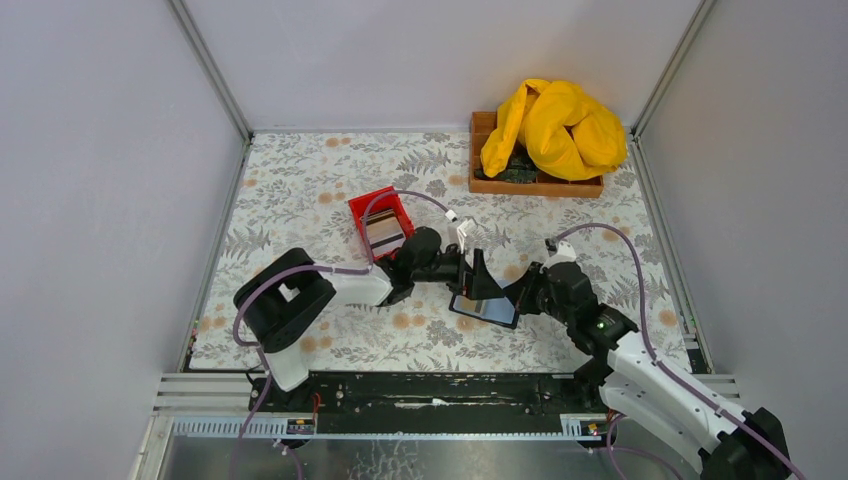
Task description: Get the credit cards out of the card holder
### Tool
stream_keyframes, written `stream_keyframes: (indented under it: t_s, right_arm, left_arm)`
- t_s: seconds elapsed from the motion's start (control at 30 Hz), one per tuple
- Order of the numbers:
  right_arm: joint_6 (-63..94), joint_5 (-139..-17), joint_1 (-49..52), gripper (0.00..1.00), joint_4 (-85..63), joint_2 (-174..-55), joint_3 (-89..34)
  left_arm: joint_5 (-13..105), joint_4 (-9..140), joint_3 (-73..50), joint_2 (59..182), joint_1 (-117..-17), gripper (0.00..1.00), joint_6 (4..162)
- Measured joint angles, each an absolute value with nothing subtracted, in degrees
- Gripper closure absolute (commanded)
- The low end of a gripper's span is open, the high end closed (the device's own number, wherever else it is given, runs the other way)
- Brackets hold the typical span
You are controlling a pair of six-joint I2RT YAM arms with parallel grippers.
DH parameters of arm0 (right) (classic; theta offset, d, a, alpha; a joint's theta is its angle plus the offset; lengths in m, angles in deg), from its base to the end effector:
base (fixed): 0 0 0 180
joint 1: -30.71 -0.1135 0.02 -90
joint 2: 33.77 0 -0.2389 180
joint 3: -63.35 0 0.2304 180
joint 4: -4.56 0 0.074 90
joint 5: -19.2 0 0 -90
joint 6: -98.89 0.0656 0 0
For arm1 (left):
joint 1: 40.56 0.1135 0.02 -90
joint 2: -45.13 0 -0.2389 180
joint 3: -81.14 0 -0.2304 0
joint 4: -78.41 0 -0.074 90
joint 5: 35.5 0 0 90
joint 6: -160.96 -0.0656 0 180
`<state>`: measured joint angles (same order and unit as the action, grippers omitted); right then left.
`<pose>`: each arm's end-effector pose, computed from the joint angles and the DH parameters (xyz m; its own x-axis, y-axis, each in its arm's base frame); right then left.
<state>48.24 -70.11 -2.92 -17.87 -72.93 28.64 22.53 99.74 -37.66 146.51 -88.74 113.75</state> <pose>0.1578 0.1040 0.1834 -0.6366 0.3380 -0.6932 -0.1826 0.8072 0.5613 0.2181 -0.2958 0.1572 -0.8145 0.0461 -0.5783 0.5628 0.3046 -0.7684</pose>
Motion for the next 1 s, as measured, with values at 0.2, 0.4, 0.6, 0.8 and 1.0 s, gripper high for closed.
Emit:
stream_keyframes:
  t_s: [0.2,0.4,0.6,0.8,1.0]
  right_arm:
    - [48.55,-70.52,-2.92,0.99,-13.08,-81.02,29.66]
    - [49.31,-70.2,-2.92,1.0,-10.17,-87.24,32.33]
    - [49.29,-68.64,-2.92,1.0,-9.8,-86.22,32.53]
    - [49.25,-66.76,-2.87,1.0,-9.8,-85.8,33.23]
    - [49.23,-65.69,-2.87,1.0,-9.74,-86.85,34.6]
  left_arm:
    - [29.64,94.01,-37.66,145.74,-86.51,0.1,113.09]
    - [36.52,83.72,-36.43,145.92,-85.51,0.09,110.93]
    - [37.9,79.15,-33.18,147.86,-85.51,0.08,109.53]
    - [37.77,78.17,-32.41,149.13,-85.75,0.08,108.79]
    - [37.61,78.06,-32.0,149.44,-86.18,0.08,108.53]
